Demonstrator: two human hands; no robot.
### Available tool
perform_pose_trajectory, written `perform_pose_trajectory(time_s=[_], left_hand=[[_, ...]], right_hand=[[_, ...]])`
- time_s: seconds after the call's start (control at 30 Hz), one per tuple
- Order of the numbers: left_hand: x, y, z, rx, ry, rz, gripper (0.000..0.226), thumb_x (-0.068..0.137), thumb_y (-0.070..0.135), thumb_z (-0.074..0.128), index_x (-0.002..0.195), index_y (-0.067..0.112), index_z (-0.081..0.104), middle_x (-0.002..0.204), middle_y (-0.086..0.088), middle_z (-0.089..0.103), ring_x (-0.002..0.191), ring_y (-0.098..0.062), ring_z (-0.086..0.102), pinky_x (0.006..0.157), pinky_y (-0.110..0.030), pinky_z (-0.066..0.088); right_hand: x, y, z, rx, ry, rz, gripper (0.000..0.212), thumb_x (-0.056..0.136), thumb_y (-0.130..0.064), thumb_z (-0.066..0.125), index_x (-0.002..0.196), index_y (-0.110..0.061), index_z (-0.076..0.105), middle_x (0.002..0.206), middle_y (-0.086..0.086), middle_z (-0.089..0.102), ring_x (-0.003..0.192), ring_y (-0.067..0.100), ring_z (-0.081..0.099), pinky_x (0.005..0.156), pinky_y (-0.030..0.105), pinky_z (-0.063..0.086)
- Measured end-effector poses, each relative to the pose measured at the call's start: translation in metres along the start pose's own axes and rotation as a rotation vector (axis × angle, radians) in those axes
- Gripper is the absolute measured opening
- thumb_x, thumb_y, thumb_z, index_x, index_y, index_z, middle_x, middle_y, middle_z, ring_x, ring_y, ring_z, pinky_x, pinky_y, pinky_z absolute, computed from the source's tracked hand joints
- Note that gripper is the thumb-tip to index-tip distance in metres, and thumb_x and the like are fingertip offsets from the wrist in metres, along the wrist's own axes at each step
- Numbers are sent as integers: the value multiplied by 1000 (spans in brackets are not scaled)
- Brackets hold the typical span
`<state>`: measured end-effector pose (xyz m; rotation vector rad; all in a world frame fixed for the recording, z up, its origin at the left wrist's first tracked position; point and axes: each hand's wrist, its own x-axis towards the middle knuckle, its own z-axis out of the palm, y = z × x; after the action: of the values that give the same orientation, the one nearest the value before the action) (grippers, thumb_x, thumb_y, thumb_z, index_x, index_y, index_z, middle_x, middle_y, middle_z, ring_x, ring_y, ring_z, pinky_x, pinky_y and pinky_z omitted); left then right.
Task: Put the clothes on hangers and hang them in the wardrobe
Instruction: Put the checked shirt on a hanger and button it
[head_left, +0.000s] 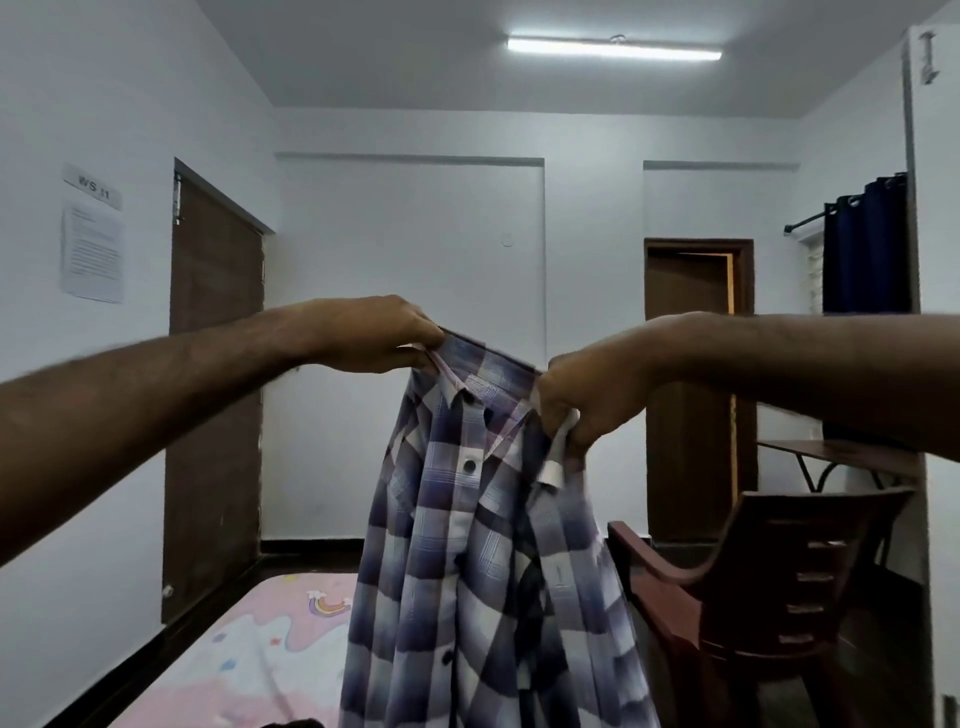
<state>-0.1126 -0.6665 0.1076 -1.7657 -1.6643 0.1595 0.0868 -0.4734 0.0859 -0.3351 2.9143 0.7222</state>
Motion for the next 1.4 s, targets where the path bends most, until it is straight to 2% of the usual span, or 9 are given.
perform_pose_trajectory(time_s=[0.1,0.23,0.37,0.6,0.77,0.83,1.03,1.17,1.4], left_hand=[[0,4,-3,-54,9,-9,21,99,35,58,97,16,67,91,5,68,80,-12,61,72,-27,49],[-3,10,-14,-212,104,-60,35,90,58,55,94,28,73,77,22,64,71,-7,65,63,-26,50],[-9,7,-25,-358,174,-152,14,91,36,73,92,23,78,78,14,74,73,-14,69,63,-38,54],[-4,11,-32,-364,164,-166,26,92,38,71,86,13,76,75,2,72,68,-20,65,58,-38,51],[2,15,-30,-256,117,-118,27,92,37,71,89,10,77,69,10,68,60,-11,58,52,-16,38],[3,14,-28,-237,103,-116,30,91,40,68,90,11,77,70,10,69,62,-12,60,52,-17,40],[3,17,-27,-278,88,-95,29,91,41,68,96,14,78,77,11,72,67,-11,64,55,-20,46],[3,15,-19,-295,132,-130,35,88,44,65,83,11,75,67,4,67,57,-10,55,50,-19,38],[7,18,-9,-328,213,-210,39,90,37,71,65,8,63,58,-9,56,51,-8,40,50,-29,32]], right_hand=[[-7,-5,-3,197,277,-54,26,95,-37,71,92,-12,77,79,1,71,68,12,60,67,25,47],[-12,-12,-6,224,573,-31,25,99,-37,63,111,-20,76,102,-8,76,90,7,69,78,23,51],[-12,-8,-3,194,702,74,17,102,-31,59,96,-18,68,86,-7,71,80,9,64,71,29,49],[0,-8,-5,327,685,111,13,102,-15,57,113,-16,63,103,-1,71,94,14,65,81,33,53],[-2,-12,-15,345,601,100,12,100,-29,64,93,-20,68,82,-9,67,70,0,62,60,13,44],[-3,-12,-18,352,616,95,16,98,-32,67,86,-21,64,77,-9,64,66,-1,61,57,15,45],[0,-9,-9,418,718,143,15,103,-21,58,114,-15,50,102,2,67,85,13,65,61,19,55],[9,-11,-2,368,745,209,20,105,-18,52,122,-13,61,107,3,70,90,19,65,72,26,53],[16,-10,-11,347,592,250,36,89,-45,74,97,-11,75,86,3,73,73,16,64,64,29,50]])
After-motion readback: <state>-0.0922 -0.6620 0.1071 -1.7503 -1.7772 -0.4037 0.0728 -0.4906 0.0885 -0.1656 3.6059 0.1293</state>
